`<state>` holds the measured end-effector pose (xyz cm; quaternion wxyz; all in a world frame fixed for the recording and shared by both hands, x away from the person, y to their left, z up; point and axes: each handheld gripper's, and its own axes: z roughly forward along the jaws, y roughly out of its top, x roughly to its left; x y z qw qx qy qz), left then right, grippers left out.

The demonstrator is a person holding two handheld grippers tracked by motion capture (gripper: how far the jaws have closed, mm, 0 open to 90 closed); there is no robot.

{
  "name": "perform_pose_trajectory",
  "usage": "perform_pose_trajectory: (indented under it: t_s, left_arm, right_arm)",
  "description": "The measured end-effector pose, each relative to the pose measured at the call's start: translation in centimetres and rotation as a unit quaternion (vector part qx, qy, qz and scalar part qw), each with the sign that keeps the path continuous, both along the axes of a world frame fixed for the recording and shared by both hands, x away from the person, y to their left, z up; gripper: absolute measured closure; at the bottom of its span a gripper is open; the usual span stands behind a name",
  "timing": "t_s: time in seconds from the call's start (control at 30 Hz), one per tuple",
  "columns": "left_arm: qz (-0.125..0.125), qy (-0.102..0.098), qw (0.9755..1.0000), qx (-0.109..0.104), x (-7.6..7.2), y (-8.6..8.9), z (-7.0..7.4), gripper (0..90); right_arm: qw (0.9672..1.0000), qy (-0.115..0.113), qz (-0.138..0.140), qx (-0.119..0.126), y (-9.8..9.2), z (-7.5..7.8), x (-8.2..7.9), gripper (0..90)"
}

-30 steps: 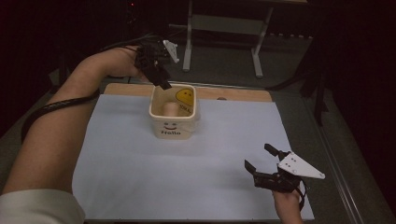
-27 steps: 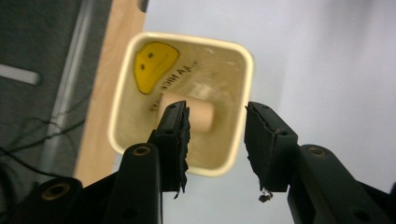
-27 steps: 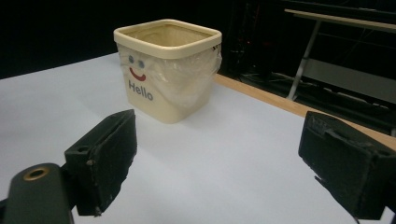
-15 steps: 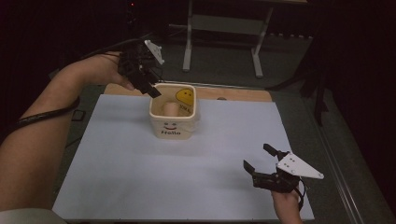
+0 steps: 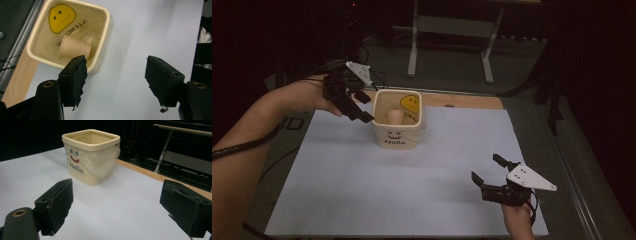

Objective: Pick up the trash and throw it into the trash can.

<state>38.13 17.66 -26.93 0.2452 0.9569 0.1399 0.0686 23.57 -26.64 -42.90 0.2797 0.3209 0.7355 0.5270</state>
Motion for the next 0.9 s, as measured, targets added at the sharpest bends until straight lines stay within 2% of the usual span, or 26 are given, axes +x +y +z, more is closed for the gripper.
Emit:
perform_pose_trajectory:
  t_s: [0.17, 0.2, 0.3, 0.67, 0.9]
  left_arm:
    - [-0.002, -0.002, 0.9999, -0.011, -1.1, 0.7, -1.1, 34.6]
    - [-0.004, 0.008, 0.9999, -0.014, -1.4, 0.8, -1.6, 34.6]
    - [-0.009, 0.011, 0.9999, -0.003, -2.1, 1.2, -2.6, 34.6]
    - [-0.006, 0.007, 0.9983, -0.058, -4.9, 3.4, -3.8, 34.6]
    - [0.003, 0.009, 0.9975, -0.07, -6.2, 4.4, -5.2, 32.3]
  right_arm:
    - [1.0, -0.002, -0.001, -0.002, 0.1, 0.1, 0.0, 11.6]
    - [1.0, -0.002, -0.001, -0.001, 0.1, 0.1, -0.1, 11.5]
    - [1.0, -0.004, -0.002, -0.001, 0.0, 0.2, -0.1, 11.6]
    - [0.9998, -0.011, -0.014, 0.0, -0.2, 0.2, -0.2, 11.5]
    - [0.9998, -0.01, -0.015, -0.001, -0.2, 0.2, -0.2, 11.5]
